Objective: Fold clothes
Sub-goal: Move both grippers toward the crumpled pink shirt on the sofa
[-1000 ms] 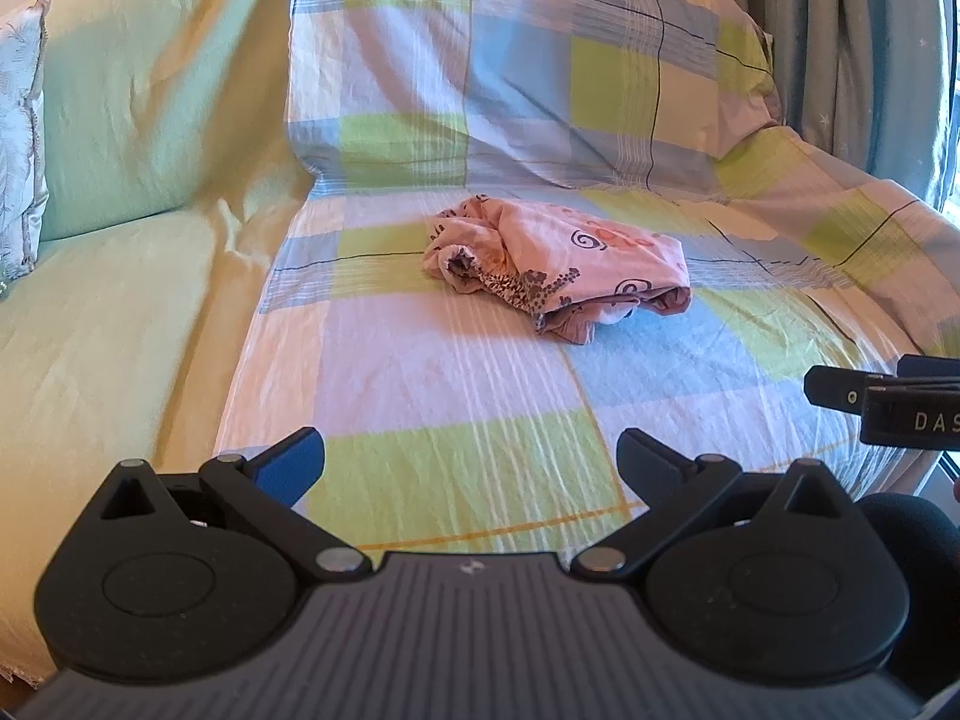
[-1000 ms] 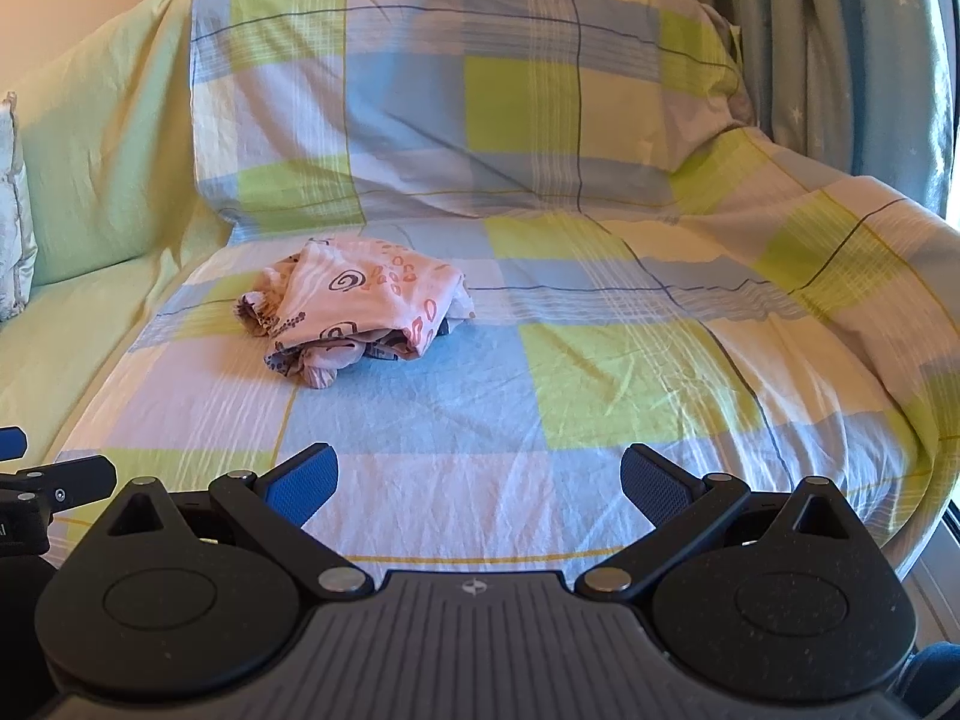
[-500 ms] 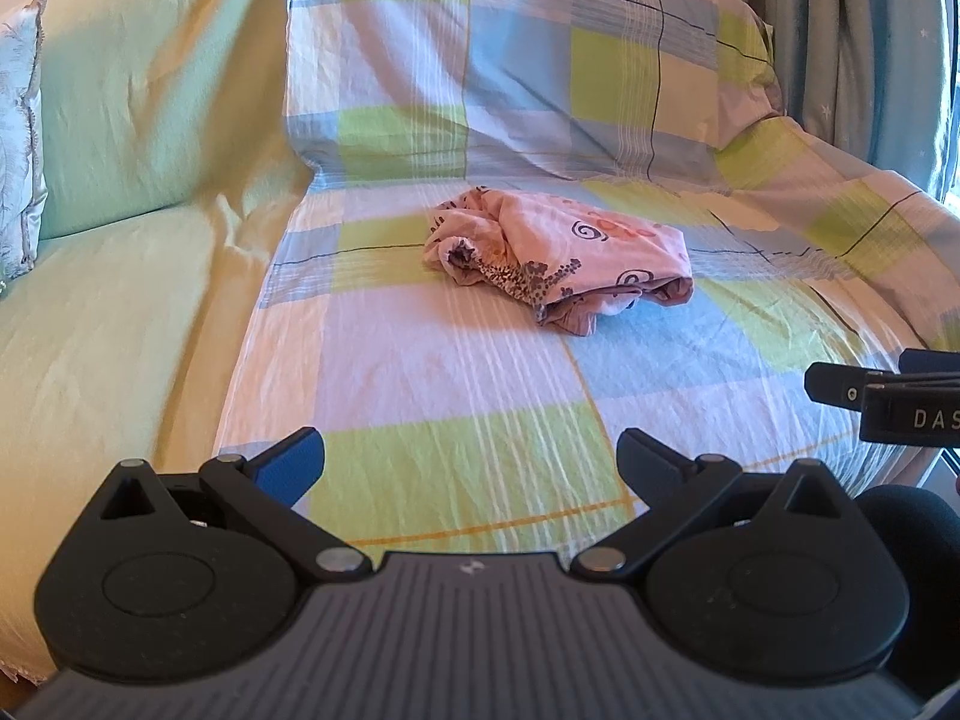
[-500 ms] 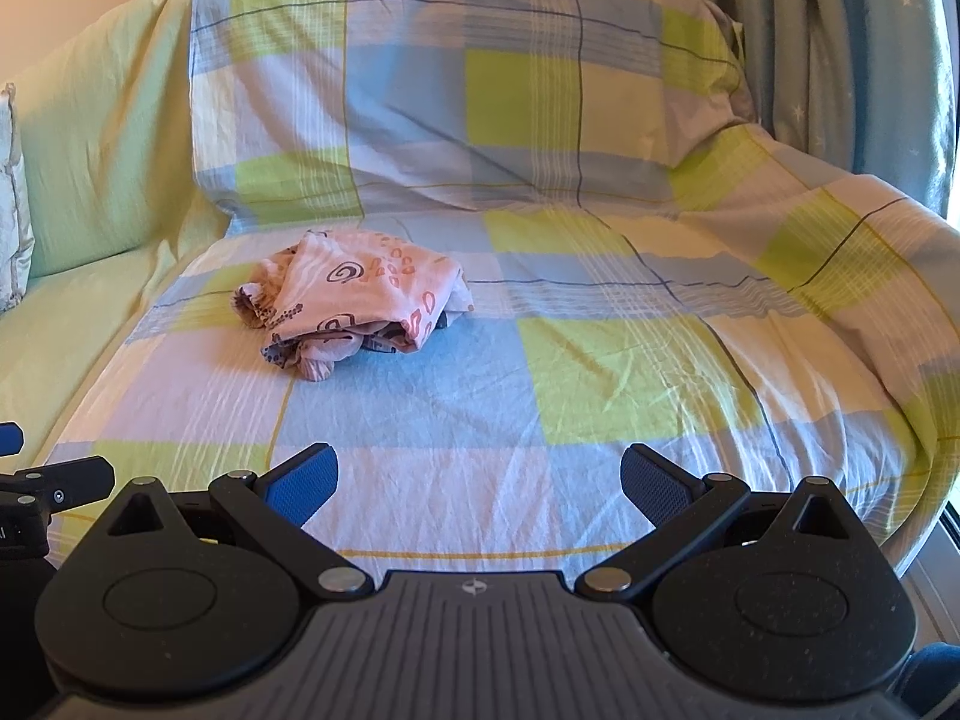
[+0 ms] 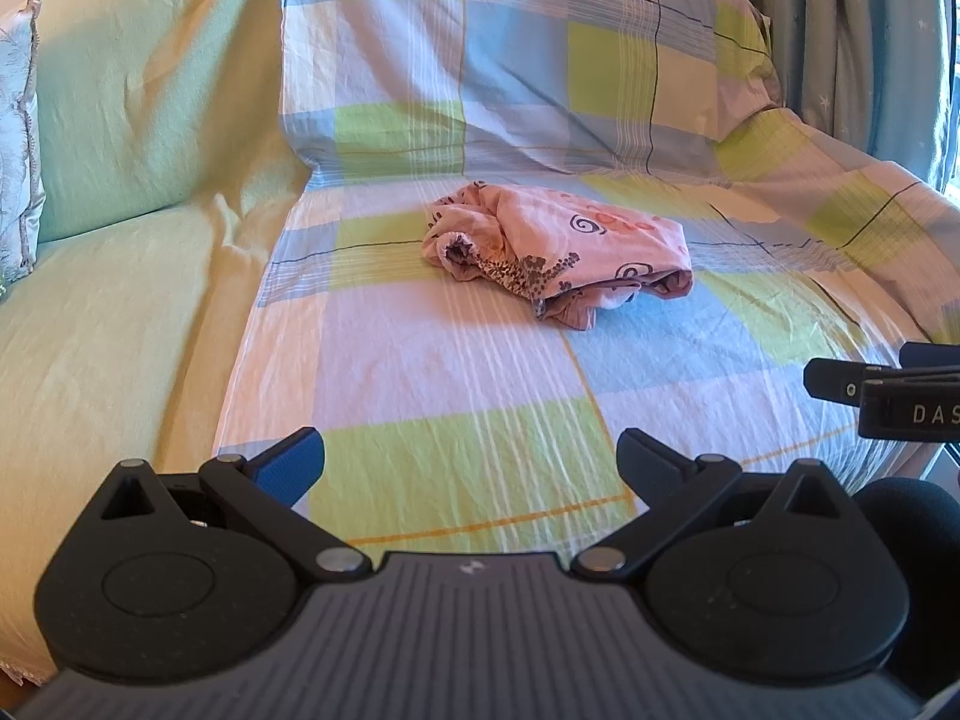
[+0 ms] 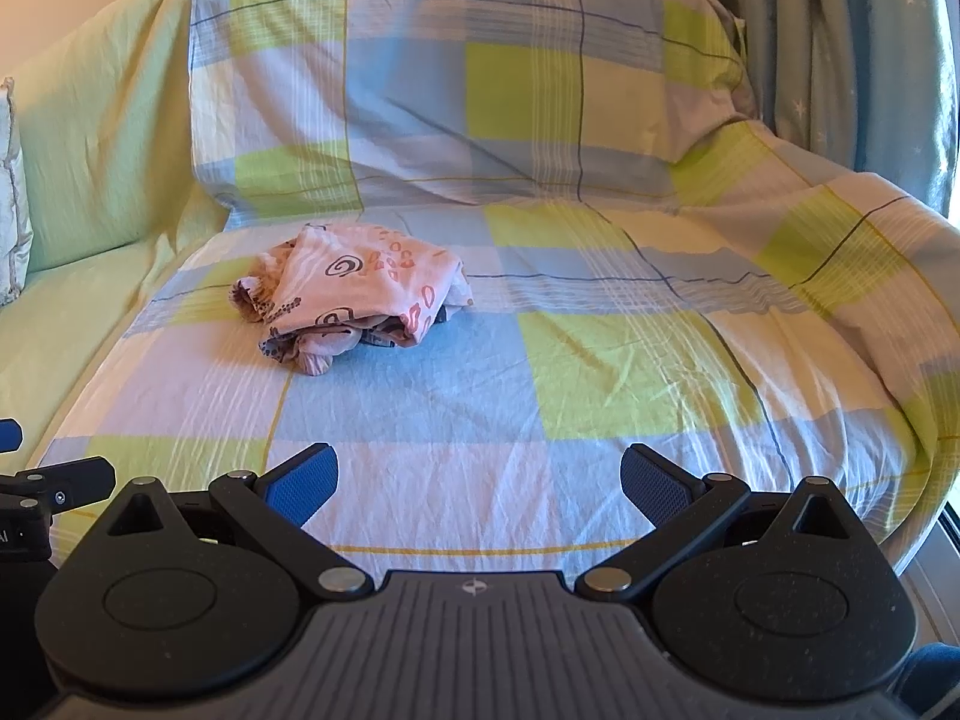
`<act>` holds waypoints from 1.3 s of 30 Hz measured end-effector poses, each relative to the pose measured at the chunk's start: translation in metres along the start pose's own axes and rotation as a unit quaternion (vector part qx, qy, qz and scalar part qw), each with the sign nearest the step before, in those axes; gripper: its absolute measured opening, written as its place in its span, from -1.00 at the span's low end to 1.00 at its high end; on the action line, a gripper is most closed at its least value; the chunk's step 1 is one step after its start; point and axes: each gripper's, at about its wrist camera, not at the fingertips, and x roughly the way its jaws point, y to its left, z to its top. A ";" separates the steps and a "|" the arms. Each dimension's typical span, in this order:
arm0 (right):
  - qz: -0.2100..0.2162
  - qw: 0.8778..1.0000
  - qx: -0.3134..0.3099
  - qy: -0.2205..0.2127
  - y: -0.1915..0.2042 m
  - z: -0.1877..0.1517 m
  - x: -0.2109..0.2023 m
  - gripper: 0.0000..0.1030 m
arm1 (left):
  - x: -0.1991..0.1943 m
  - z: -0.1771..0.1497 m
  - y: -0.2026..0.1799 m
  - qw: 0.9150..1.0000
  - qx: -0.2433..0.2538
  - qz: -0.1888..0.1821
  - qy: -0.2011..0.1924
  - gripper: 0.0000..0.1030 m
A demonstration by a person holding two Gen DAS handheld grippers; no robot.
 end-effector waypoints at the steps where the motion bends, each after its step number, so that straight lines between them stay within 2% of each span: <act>1: 0.000 1.000 0.000 0.000 0.000 0.000 0.000 1.00 | 0.000 0.000 0.000 1.000 0.000 0.000 0.000 0.98; 39: 0.001 1.000 0.000 0.001 -0.001 0.000 0.000 1.00 | 0.001 0.001 -0.002 1.000 0.003 0.007 0.004 0.98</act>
